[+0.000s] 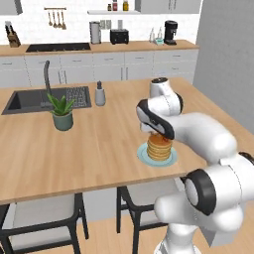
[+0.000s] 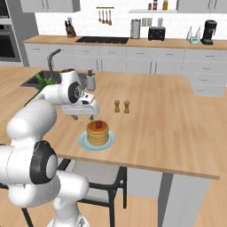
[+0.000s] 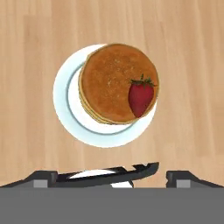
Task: Take the strawberry from the fridge and place it on top of the pancake, located on the dining counter.
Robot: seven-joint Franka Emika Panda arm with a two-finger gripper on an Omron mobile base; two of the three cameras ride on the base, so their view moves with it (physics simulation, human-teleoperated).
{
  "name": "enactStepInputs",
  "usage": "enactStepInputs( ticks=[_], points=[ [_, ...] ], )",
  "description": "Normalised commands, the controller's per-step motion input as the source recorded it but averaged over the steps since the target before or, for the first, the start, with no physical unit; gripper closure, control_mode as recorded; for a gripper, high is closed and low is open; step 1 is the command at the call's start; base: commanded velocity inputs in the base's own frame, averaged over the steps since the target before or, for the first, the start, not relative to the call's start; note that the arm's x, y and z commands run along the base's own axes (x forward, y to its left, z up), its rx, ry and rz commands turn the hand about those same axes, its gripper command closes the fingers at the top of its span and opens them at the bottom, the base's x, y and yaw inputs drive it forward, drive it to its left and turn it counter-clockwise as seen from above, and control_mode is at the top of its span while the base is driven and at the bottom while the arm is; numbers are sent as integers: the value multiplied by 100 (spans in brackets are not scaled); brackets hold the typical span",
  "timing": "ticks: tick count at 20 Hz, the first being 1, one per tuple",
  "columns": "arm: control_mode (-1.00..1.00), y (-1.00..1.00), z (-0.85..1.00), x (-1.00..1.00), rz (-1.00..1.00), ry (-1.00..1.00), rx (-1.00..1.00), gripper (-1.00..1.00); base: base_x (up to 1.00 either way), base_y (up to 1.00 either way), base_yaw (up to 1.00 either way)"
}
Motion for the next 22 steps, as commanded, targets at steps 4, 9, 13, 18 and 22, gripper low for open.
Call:
enactStepInputs(
  ticks=[4, 9, 13, 18, 22],
  points=[
    [-100, 67, 63, -100, 14, -4, -12, -100, 0, 0, 0],
    [-100, 86, 26, -87, 12, 1, -22, -100, 0, 0, 0],
    [-100, 54, -11, -99, 5, 0, -9, -100, 0, 0, 0],
    [-100, 8, -36, -48, 1, 4, 0, -100, 0, 0, 0],
    [-100, 0, -28, -2, 0, 5, -4, -100, 0, 0, 0]
  ],
)
